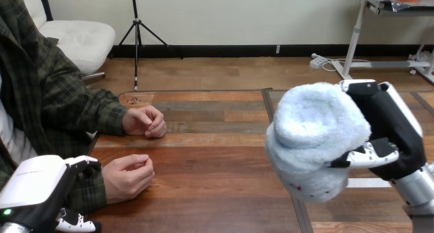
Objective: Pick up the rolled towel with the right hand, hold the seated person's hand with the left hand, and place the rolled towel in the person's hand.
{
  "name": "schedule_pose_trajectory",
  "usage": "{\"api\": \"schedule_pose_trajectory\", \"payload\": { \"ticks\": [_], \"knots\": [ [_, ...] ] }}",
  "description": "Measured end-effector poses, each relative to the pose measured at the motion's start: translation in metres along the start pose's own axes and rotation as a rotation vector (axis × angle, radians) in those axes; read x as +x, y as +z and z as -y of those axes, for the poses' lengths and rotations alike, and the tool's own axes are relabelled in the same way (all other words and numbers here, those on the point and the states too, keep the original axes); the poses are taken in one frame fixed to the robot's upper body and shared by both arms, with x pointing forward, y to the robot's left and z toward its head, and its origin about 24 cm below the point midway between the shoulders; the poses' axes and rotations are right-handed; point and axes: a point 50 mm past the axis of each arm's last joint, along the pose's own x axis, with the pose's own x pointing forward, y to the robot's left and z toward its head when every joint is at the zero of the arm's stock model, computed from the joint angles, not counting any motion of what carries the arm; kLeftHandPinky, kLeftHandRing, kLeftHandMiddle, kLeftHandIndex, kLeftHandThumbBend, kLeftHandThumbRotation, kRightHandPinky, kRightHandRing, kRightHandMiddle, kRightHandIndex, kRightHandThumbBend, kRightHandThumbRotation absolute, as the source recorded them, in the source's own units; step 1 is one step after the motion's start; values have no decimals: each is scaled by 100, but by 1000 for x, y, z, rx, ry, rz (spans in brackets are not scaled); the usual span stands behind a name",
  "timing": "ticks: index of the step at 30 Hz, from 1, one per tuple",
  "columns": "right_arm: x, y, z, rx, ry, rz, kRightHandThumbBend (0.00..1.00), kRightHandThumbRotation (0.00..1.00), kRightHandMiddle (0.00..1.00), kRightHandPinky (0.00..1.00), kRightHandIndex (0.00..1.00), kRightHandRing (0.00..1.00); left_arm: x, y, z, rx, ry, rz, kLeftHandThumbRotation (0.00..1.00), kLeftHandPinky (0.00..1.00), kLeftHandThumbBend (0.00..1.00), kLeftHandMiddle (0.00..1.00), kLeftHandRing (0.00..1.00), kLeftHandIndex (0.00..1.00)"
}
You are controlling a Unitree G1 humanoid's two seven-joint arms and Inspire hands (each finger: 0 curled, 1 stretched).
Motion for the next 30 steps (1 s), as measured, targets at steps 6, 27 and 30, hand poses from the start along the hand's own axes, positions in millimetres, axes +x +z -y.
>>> {"api": "schedule_pose_trajectory", "payload": {
  "ticks": [6, 27, 30],
  "knots": [
    [-1, 5, 1, -10, 0, 20, 77, 0, 27, 15, 27, 22, 4, -4, 5, 17, 3, -9, 11, 58, 100, 71, 66, 72],
    [-2, 16, -3, -17, 21, 62, 75, 0, 26, 14, 26, 20, 16, -11, 25, 8, 45, -34, 3, 54, 98, 66, 60, 67],
    [-2, 17, -3, -19, 25, 63, 74, 0, 26, 14, 26, 20, 18, -10, 27, 9, 57, -29, 1, 53, 98, 65, 59, 66]
  ]
}}
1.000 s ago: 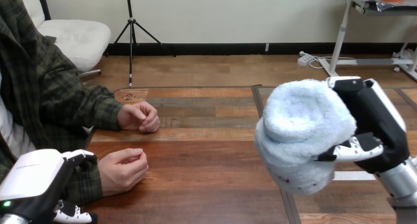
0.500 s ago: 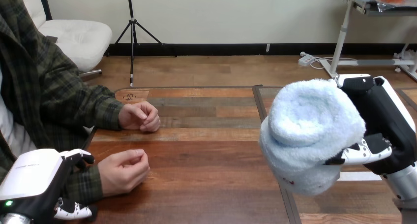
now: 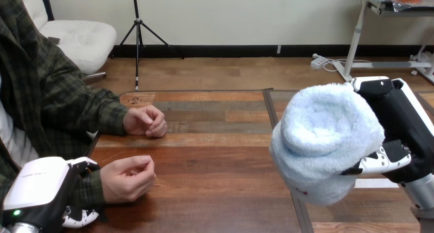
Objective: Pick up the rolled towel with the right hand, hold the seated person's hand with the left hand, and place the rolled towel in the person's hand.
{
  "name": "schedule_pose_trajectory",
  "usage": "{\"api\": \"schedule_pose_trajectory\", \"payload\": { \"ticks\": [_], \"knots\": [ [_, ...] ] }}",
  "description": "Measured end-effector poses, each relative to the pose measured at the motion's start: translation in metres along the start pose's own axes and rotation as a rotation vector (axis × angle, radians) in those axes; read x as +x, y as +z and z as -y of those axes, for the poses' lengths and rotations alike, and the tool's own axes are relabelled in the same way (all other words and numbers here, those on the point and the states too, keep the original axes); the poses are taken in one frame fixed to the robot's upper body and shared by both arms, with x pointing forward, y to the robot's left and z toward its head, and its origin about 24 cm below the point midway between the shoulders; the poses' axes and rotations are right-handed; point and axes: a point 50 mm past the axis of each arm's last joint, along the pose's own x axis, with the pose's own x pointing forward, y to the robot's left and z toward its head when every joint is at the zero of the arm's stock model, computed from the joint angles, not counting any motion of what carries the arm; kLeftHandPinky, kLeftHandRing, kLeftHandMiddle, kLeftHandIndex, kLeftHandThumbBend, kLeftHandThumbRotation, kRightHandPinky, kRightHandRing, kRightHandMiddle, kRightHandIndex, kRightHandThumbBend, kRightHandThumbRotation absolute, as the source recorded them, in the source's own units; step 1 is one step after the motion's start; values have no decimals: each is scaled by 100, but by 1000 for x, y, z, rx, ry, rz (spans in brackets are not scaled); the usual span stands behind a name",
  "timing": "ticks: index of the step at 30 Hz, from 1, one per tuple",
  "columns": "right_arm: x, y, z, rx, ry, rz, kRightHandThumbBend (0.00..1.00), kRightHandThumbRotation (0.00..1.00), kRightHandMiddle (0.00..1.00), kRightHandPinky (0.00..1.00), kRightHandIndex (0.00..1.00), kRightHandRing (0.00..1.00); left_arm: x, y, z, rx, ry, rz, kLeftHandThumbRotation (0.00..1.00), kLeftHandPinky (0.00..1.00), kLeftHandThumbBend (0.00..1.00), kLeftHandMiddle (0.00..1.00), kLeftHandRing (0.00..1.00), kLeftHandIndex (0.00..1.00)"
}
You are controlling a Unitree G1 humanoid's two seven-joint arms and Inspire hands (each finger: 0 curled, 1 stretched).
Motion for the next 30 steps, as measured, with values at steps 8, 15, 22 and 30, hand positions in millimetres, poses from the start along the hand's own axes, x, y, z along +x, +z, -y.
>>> {"api": "schedule_pose_trajectory", "payload": {
  "ticks": [8, 15, 22, 30],
  "knots": [
    [-2, 2, -2, 10, 5, -3, 74, 0, 25, 14, 26, 20, 5, 0, 4, 1, 25, 0, 0, 52, 96, 63, 57, 64],
    [-4, 2, -4, 42, 6, -13, 74, 0, 25, 14, 26, 20, 10, 1, 6, 3, 36, 2, 0, 50, 96, 61, 55, 62],
    [-6, 4, -6, 57, 5, -13, 74, 0, 25, 14, 26, 20, 14, 1, 8, 7, 44, 5, 0, 47, 94, 57, 52, 59],
    [-7, 6, -8, 62, 12, -12, 74, 0, 25, 14, 26, 20, 17, 2, 10, 9, 61, 6, 0, 44, 93, 53, 48, 56]
  ]
}}
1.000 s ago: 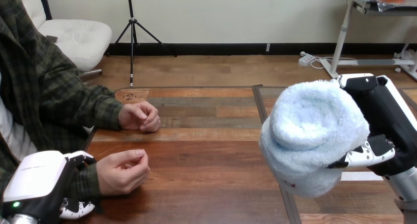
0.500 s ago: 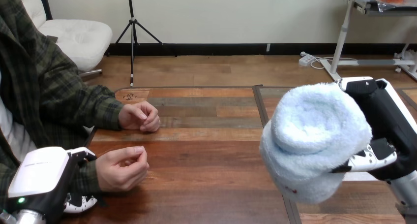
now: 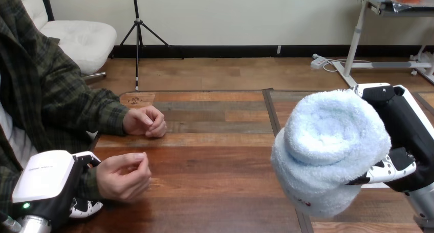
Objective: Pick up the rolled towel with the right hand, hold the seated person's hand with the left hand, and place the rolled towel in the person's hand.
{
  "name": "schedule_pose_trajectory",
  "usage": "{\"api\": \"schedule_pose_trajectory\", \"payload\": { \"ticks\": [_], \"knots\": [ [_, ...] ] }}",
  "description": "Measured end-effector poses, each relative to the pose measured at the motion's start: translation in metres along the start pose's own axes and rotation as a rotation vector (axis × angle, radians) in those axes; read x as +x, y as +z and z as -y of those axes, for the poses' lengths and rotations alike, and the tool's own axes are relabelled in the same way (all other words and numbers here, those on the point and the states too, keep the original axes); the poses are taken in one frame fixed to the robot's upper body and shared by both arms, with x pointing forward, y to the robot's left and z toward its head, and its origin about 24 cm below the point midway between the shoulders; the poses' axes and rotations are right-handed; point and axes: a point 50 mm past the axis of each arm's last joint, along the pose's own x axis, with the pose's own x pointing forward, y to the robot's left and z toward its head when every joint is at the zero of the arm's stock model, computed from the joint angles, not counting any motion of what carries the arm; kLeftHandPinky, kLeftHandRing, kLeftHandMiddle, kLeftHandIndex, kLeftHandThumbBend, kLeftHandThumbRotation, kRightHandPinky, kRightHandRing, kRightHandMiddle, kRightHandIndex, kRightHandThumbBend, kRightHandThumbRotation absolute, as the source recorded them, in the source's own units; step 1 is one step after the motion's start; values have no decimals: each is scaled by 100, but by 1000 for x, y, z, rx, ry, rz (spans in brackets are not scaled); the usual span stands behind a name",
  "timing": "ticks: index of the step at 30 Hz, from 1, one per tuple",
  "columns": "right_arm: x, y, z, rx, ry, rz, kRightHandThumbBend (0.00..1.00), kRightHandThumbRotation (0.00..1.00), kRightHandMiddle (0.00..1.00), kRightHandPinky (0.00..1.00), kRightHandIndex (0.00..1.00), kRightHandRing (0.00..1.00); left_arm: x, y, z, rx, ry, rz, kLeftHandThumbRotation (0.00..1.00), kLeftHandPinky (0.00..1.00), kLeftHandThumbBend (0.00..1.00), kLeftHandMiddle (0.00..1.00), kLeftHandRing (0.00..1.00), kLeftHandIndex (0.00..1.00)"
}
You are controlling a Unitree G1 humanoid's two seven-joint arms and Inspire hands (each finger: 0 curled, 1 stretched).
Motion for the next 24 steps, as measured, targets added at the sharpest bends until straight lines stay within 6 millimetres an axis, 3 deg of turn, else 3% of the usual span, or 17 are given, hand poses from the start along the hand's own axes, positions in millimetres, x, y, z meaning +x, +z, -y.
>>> {"api": "schedule_pose_trajectory", "payload": {
  "ticks": [24],
  "knots": [
    [4, -6, -7, 33, 35, -19, 74, 3, 27, 16, 26, 22, 1, 7, -3, -38, 46, 18, 0, 40, 90, 47, 44, 50]
  ]
}}
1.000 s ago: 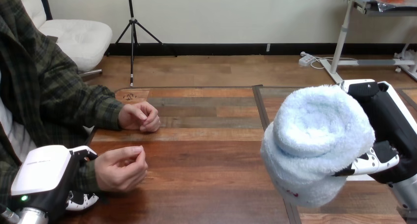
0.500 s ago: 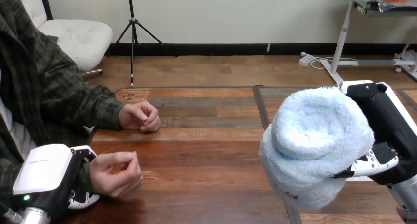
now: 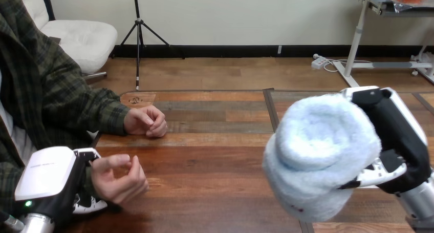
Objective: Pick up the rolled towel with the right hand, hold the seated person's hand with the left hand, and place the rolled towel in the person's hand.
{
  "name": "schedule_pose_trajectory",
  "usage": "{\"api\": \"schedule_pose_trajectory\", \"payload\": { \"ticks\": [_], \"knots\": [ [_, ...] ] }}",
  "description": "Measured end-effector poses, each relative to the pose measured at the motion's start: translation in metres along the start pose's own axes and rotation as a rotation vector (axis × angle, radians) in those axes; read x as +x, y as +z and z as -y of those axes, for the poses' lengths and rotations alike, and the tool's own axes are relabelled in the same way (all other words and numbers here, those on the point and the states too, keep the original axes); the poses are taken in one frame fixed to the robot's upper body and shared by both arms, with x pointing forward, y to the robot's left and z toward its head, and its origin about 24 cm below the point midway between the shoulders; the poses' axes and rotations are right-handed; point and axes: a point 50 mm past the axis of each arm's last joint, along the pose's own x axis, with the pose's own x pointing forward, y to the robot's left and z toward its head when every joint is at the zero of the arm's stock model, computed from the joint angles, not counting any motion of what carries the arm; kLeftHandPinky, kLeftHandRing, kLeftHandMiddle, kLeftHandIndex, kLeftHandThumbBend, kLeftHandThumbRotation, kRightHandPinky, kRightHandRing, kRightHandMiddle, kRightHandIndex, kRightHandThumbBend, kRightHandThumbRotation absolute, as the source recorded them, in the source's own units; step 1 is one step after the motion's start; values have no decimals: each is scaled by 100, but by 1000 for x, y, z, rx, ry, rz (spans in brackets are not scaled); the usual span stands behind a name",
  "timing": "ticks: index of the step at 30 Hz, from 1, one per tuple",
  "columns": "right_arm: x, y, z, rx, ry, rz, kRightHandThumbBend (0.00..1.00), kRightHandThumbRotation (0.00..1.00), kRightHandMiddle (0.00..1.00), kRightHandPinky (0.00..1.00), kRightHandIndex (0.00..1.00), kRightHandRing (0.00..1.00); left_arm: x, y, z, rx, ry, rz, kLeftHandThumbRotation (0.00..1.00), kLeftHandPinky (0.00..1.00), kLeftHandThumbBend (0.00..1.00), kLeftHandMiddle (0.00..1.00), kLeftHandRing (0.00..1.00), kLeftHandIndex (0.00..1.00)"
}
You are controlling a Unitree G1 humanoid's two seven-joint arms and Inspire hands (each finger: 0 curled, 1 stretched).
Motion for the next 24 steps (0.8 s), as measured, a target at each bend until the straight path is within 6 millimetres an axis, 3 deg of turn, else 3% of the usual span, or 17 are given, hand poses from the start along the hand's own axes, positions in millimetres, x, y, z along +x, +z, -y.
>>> {"api": "schedule_pose_trajectory", "payload": {
  "ticks": [24],
  "knots": [
    [9, -18, -10, 80, 11, -37, 73, 0, 28, 18, 28, 24, 7, 23, -16, -71, 96, 69, 0, 37, 87, 43, 39, 45]
  ]
}}
